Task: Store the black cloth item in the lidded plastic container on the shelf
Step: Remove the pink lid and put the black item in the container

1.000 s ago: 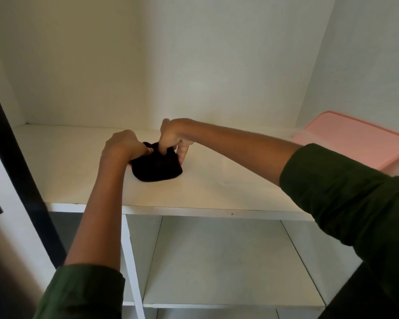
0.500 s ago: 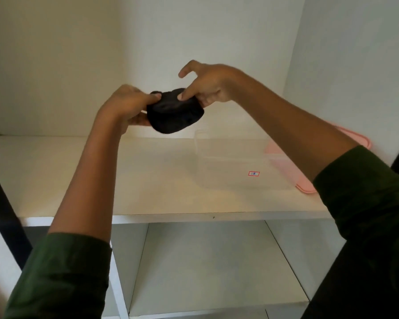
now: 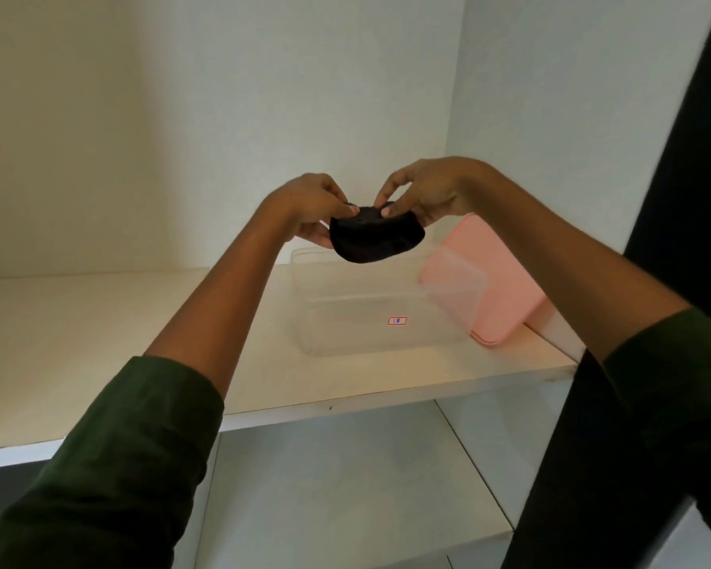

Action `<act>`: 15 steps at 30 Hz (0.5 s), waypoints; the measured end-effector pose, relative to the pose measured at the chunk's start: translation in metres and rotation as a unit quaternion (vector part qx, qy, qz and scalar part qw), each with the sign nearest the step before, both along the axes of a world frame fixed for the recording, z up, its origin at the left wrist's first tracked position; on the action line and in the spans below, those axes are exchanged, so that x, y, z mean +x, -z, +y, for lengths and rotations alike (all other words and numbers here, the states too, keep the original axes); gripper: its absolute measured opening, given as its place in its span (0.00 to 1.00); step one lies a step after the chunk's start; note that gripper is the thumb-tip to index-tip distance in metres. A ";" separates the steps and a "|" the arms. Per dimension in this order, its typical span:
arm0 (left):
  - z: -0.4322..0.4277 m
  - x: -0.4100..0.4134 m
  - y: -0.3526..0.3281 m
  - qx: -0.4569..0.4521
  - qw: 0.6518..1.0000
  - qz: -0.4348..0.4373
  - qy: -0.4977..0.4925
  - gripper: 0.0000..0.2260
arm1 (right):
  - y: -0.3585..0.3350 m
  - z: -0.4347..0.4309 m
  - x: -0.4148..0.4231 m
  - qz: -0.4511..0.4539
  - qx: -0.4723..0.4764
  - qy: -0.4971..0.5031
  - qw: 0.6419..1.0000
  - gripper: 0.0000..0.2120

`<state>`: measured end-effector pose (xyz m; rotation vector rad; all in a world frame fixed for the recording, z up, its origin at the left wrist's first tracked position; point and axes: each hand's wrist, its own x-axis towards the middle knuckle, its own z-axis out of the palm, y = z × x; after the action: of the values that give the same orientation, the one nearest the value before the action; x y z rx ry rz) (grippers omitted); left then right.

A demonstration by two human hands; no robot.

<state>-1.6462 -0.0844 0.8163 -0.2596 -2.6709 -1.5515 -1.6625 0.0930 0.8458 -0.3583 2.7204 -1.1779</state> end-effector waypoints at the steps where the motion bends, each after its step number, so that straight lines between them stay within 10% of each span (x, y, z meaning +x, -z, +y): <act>1: 0.004 -0.002 0.003 -0.015 1.000 -0.017 0.009 0.14 | 0.004 0.003 -0.001 -0.005 0.010 0.005 1.000 0.10; 15: 0.042 -0.029 0.037 -0.250 0.948 -0.185 0.067 0.17 | 0.061 0.000 -0.018 -0.096 0.172 0.035 0.980 0.17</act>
<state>-1.6753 -0.0427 0.7794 -0.1778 -3.3850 -0.9942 -1.6802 0.0925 0.7845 -0.0979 2.7106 -0.6911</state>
